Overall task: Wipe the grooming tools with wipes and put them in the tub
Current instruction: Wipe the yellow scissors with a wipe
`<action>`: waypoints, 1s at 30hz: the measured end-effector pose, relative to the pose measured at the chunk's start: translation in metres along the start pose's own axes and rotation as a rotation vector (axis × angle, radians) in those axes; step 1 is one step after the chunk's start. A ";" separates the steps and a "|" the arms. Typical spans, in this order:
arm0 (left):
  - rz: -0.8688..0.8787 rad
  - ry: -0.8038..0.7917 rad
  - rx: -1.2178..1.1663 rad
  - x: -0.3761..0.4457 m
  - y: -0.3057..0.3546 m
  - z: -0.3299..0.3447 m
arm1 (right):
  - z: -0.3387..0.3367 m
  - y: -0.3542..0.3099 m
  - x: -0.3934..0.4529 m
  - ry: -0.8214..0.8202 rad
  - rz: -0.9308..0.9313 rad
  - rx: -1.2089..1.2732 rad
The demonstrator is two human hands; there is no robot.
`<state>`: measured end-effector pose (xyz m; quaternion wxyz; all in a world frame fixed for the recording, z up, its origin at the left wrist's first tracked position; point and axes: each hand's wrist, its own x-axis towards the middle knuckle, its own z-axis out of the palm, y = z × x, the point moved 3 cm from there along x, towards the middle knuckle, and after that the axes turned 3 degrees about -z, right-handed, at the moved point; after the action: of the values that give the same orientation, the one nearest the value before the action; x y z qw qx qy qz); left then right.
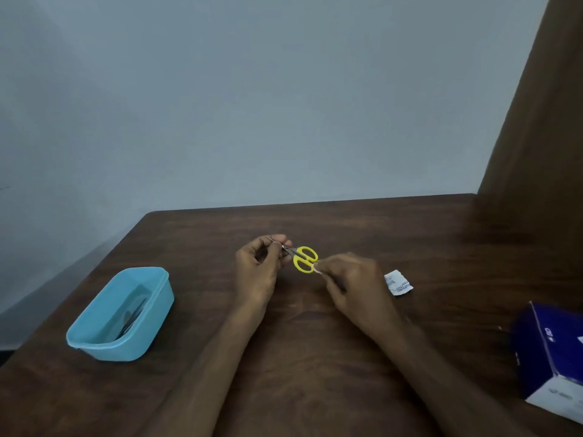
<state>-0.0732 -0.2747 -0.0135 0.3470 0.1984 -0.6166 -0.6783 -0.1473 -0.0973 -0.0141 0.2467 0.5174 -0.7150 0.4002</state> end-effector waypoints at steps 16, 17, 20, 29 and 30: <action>0.038 -0.189 0.050 -0.009 -0.002 0.012 | -0.001 -0.010 0.000 0.039 0.079 -0.068; 0.040 -0.164 0.062 -0.007 -0.003 0.011 | -0.001 -0.008 -0.001 0.030 0.089 -0.082; 0.035 -0.123 0.061 -0.003 -0.006 0.009 | -0.005 -0.005 -0.004 0.038 0.113 -0.082; 0.071 -0.264 0.136 -0.011 -0.005 0.016 | -0.004 -0.012 -0.001 0.039 0.094 -0.029; 0.067 -0.244 0.124 -0.011 -0.005 0.015 | -0.003 -0.011 -0.001 0.033 0.098 -0.026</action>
<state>-0.0776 -0.2566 -0.0172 0.2786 0.1148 -0.7013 -0.6460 -0.1370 -0.0960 -0.0095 0.2453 0.4720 -0.7404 0.4109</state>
